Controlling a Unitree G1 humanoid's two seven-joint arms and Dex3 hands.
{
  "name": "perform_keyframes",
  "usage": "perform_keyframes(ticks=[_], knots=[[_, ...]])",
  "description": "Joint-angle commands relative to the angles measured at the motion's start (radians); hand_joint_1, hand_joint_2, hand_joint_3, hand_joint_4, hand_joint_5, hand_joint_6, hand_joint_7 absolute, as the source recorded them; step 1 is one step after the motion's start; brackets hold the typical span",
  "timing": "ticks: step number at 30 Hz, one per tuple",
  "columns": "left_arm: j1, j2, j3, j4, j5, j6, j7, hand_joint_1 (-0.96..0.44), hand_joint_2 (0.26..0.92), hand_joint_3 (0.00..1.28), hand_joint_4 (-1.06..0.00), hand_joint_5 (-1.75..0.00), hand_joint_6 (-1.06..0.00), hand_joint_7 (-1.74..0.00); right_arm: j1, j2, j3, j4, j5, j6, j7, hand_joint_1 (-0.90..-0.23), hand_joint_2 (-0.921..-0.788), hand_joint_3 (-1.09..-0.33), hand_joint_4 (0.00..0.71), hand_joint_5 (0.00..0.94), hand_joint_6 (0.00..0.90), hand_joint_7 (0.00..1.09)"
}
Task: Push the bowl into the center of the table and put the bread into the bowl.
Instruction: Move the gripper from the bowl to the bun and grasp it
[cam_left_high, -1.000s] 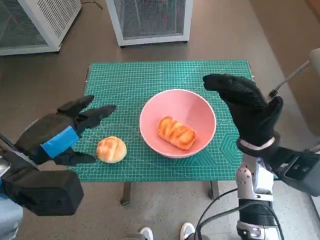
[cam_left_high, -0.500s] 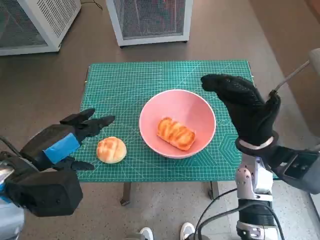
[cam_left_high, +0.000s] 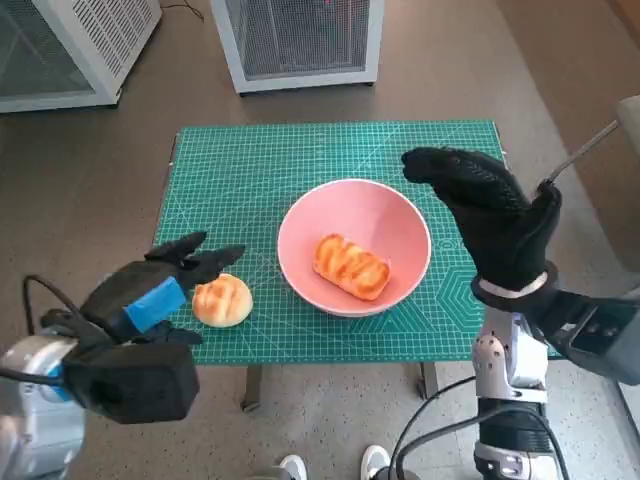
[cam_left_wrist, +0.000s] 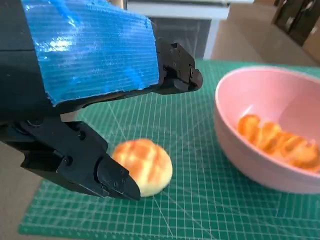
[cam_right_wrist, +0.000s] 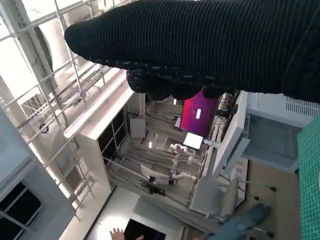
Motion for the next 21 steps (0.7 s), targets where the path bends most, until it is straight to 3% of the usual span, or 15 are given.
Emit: perform_keyframes(ticks=[1, 14, 21], knots=[[-0.021, -0.018, -0.049, 0.059, 0.049, -0.011, 0.032, 0.04, 0.745, 0.00, -0.14, -0.01, -0.31, -0.01, 0.017, -0.009, -0.005, 0.001, 0.009, 0.016, 0.013, -0.552, -0.921, -0.530, 0.354, 0.000, 0.015, 0.80], [-0.082, -0.082, -0.167, 0.270, 0.157, 0.006, 0.081, 0.07, 0.767, 0.01, -0.21, -0.02, -0.36, -0.03, 0.030, -0.015, -0.008, -0.016, 0.005, 0.025, 0.011, -0.554, -0.921, -0.532, 0.353, 0.000, 0.011, 0.80], [-0.123, -0.097, -0.214, 0.389, 0.199, -0.034, 0.132, 0.10, 0.831, 0.04, -0.44, -0.04, -0.56, -0.08, 0.032, -0.018, -0.010, -0.013, 0.001, 0.022, 0.011, -0.553, -0.921, -0.530, 0.354, 0.001, 0.010, 0.81]])
